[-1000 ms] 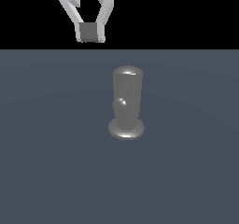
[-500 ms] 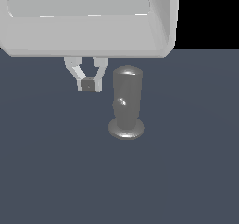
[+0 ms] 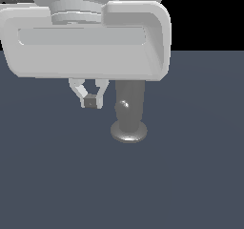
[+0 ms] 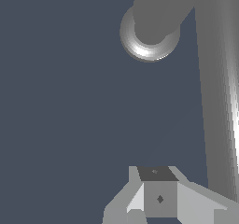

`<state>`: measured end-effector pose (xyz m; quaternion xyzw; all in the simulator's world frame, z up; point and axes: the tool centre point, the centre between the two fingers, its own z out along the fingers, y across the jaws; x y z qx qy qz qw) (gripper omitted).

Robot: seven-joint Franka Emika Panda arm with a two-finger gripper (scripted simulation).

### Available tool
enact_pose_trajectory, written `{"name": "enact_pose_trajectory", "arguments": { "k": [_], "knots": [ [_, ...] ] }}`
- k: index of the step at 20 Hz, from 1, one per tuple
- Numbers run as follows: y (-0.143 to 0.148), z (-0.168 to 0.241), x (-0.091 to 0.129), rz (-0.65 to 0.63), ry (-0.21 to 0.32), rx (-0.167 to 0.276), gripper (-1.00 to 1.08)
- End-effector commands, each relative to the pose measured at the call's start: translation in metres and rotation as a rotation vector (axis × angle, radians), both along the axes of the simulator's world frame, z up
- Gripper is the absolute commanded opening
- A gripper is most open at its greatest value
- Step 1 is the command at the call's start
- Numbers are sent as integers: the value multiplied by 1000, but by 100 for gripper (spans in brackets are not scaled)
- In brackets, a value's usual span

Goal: Turn on the faucet by rotating a designated handle.

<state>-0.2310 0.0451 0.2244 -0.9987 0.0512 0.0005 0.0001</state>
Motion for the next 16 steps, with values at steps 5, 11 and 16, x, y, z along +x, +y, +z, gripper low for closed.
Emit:
{"name": "enact_pose_trajectory", "arguments": {
  "k": [5,11,16],
  "knots": [
    [0,-1,0,-1,-1,0,-100],
    [-27,-1,2,-1,-1,0,-100],
    [-49,-1,4,-1,-1,0,-100]
  ]
}}
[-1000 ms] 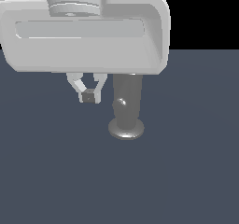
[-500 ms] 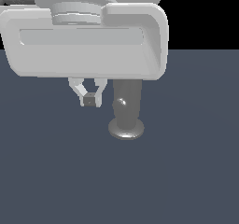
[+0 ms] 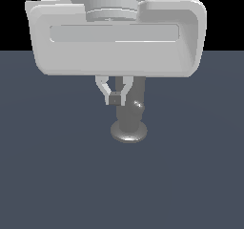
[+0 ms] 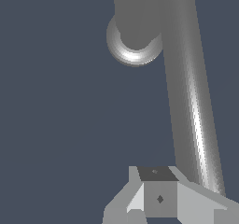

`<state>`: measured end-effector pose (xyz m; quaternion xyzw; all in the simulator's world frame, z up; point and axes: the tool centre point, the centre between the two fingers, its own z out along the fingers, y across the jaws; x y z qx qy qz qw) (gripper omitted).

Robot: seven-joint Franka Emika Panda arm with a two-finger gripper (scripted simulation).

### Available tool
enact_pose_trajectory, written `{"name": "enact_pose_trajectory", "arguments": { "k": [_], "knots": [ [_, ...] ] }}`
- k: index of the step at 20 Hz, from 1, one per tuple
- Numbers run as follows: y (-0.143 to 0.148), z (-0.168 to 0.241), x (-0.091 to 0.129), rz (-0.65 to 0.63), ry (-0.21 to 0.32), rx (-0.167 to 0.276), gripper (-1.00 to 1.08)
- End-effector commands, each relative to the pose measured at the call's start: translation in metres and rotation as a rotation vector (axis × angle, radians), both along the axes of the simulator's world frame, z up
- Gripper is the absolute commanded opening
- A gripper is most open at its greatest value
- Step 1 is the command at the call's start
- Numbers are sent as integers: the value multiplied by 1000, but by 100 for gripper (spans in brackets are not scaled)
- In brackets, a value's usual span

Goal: Turn on the faucet by rotating a designated handle.

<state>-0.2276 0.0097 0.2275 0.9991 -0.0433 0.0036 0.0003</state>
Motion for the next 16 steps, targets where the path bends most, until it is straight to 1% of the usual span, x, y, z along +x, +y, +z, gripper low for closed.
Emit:
{"name": "enact_pose_trajectory", "arguments": {
  "k": [1,16],
  "knots": [
    [-18,-4,1,-16,7,1,-100],
    [-85,-5,5,-17,7,1,-100]
  ]
}}
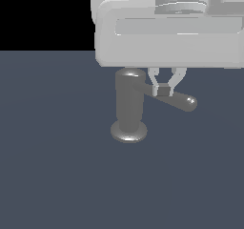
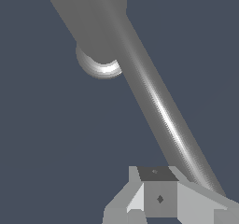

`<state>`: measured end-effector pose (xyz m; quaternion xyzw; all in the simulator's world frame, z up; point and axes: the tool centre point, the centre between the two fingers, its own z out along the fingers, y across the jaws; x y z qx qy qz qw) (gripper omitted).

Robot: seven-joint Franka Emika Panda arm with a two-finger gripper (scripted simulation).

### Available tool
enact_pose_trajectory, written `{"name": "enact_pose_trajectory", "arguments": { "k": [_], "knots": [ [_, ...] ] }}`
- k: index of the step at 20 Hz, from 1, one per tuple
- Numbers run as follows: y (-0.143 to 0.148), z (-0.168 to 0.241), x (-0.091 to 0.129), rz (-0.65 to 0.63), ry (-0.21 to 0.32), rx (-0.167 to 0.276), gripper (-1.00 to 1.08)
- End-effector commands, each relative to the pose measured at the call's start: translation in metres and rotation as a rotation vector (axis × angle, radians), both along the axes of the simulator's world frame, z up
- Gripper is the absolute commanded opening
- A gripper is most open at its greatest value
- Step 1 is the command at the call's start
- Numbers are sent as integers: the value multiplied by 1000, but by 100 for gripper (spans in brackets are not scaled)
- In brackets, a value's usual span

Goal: Turn on the faucet by rotating a designated handle.

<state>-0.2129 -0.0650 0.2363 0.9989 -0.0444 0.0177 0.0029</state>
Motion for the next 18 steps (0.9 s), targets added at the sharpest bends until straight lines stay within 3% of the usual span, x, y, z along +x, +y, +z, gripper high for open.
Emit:
{"name": "enact_pose_trajectory", "arguments": {
  "k": [1,11,12,18],
  "knots": [
    [-15,-13,-9,-15,35,7,-100],
    [-55,-13,-6,-15,35,7,-100],
    [-47,5,10,9,-15,-9,-100],
    [-61,4,23,6,-9,-7,-100]
  ]
}}
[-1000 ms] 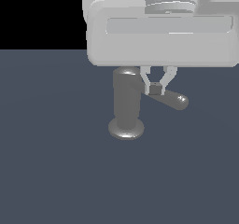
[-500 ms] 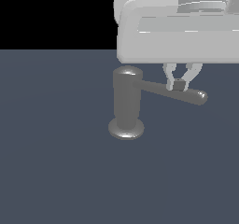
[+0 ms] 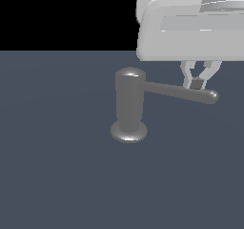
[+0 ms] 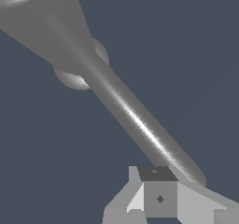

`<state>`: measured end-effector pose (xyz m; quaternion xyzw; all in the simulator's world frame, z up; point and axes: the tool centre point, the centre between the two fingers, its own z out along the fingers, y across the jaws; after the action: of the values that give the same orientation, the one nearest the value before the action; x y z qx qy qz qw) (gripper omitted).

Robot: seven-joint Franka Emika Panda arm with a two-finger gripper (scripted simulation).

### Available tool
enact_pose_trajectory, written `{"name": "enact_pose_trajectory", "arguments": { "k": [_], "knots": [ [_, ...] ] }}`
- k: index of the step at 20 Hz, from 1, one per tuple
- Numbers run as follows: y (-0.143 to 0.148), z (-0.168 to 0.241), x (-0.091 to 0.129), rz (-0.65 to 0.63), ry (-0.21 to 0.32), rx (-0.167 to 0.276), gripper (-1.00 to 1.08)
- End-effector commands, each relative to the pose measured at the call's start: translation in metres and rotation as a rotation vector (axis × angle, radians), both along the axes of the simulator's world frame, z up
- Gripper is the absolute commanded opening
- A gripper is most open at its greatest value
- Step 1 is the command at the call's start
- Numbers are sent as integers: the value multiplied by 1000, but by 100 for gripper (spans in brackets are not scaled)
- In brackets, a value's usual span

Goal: Turn on the faucet by rotating a designated handle.

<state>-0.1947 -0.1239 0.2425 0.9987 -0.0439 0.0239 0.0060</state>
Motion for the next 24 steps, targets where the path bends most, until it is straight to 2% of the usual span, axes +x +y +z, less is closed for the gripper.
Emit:
{"name": "enact_pose_trajectory", "arguments": {
  "k": [1,24],
  "knots": [
    [-4,-3,8,5,4,0,-100],
    [-60,-11,60,-6,27,7,-100]
  ]
}}
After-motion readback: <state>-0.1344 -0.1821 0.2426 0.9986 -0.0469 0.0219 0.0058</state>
